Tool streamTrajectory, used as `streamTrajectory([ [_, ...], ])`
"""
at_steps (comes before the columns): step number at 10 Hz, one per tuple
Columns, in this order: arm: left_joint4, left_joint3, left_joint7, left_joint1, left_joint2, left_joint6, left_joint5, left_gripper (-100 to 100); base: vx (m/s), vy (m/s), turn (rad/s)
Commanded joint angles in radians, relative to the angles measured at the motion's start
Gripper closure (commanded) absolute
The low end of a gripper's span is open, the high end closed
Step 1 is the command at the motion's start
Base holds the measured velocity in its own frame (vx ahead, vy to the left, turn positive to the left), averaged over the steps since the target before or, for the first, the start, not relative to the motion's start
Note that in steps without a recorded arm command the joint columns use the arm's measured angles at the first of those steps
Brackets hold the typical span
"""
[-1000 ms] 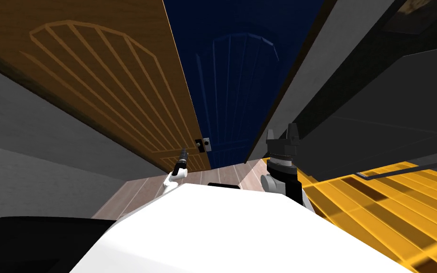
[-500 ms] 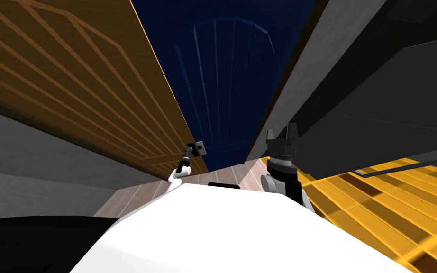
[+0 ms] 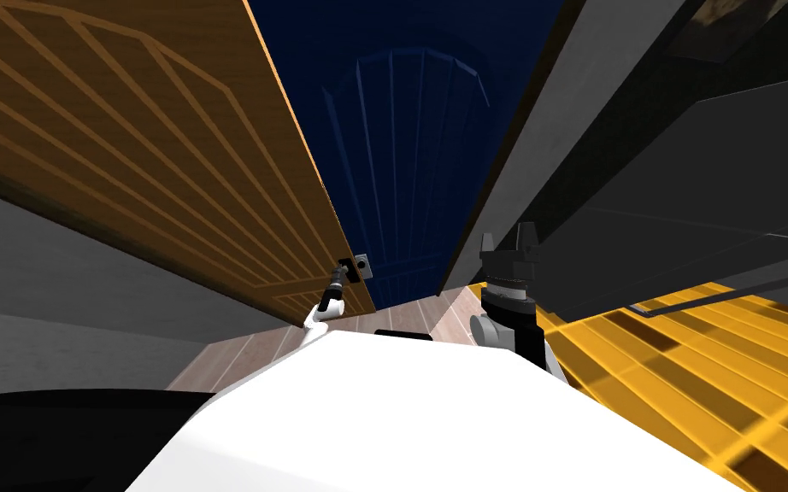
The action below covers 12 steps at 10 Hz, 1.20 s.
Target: Pull the door open
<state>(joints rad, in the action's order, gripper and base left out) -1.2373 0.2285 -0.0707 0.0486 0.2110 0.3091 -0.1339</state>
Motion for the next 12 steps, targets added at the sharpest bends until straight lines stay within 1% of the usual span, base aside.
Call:
streamTrajectory([
  [1, 0.006, 0.016, -0.003, 0.017, 0.014, 0.0, -0.003, 100, -0.117, 0.062, 0.107],
  [2, 0.007, 0.018, -0.004, 0.021, 0.017, 0.0, -0.004, 100, -0.174, 0.064, 0.101],
  [3, 0.01, 0.013, -0.009, 0.02, 0.021, 0.008, -0.005, -100, -0.16, 0.02, 0.052],
  [5, 0.002, 0.003, -0.013, 0.021, 0.021, 0.007, -0.005, -100, -0.196, 0.001, -0.008],
  [6, -0.005, -0.007, -0.016, 0.021, 0.019, 0.006, -0.004, -100, -0.168, -0.035, -0.047],
  [8, -0.019, -0.03, -0.023, 0.018, 0.015, 0.004, -0.002, -100, -0.173, -0.062, -0.071],
  [10, -0.033, -0.055, -0.028, 0.011, 0.008, 0.002, 0.0, -100, -0.164, -0.104, -0.081],
  [11, -0.049, -0.046, -0.026, 0.023, 0.01, -0.009, -0.001, -100, -0.072, -0.049, -0.016],
  [12, -0.032, -0.018, -0.024, 0.039, 0.022, -0.007, -0.004, -100, -0.008, 0.043, 0.157],
])
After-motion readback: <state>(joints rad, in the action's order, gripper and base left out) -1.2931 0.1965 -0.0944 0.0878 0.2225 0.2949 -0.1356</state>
